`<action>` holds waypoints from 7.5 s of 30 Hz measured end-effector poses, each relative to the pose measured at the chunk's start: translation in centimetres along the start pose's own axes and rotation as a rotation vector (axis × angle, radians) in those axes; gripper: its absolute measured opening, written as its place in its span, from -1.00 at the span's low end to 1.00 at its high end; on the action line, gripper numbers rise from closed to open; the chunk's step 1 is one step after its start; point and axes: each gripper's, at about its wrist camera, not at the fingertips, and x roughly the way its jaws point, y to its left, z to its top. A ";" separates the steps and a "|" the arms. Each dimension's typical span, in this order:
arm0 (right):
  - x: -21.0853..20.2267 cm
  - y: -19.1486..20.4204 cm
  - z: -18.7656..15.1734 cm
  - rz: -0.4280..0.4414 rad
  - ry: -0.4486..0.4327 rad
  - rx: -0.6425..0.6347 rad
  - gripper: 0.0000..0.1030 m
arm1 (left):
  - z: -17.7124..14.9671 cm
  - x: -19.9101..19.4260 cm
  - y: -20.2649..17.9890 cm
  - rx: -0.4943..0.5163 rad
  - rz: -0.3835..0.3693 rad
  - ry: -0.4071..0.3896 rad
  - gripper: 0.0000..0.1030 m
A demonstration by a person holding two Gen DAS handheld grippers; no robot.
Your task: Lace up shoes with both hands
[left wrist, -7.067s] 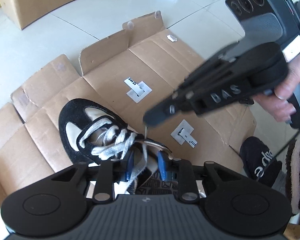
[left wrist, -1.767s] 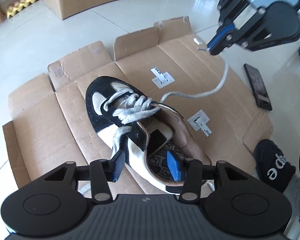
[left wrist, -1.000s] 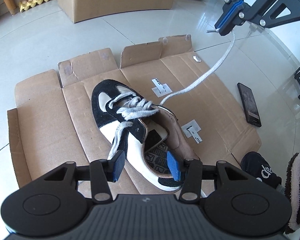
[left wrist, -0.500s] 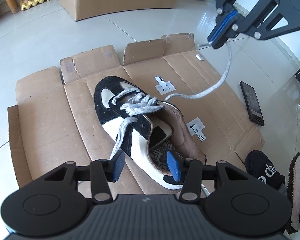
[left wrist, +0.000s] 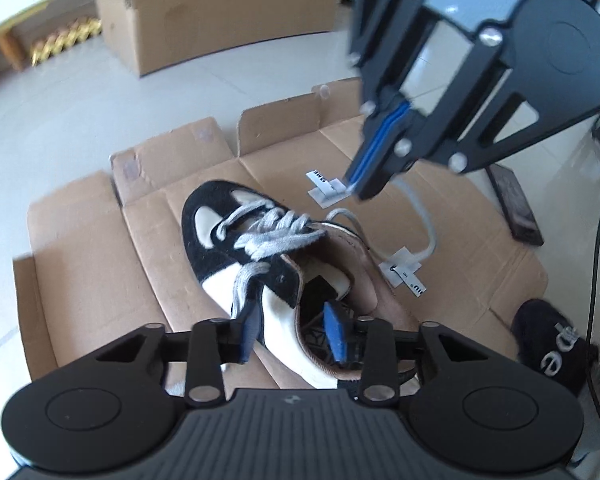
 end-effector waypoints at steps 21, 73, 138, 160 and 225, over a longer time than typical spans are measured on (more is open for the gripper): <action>3.1 0.9 -1.2 0.016 -0.218 0.063 -0.96 | -2.4 0.2 5.8 -0.505 -0.120 -0.015 -0.78; 3.5 0.8 0.1 0.006 -0.239 0.060 -0.97 | -2.7 1.1 5.7 -0.503 -0.153 0.026 -0.79; 3.6 -0.9 2.7 0.071 -0.183 0.163 -0.83 | -7.6 0.6 11.6 -1.059 -0.270 -0.054 -0.97; 0.3 -4.4 7.1 0.132 -0.122 0.195 -0.76 | -5.2 0.3 8.4 -0.733 -0.258 -0.043 -0.35; 3.2 -3.6 4.7 0.304 -0.120 0.348 -0.94 | -2.6 0.6 2.6 -0.308 -0.147 0.008 -0.27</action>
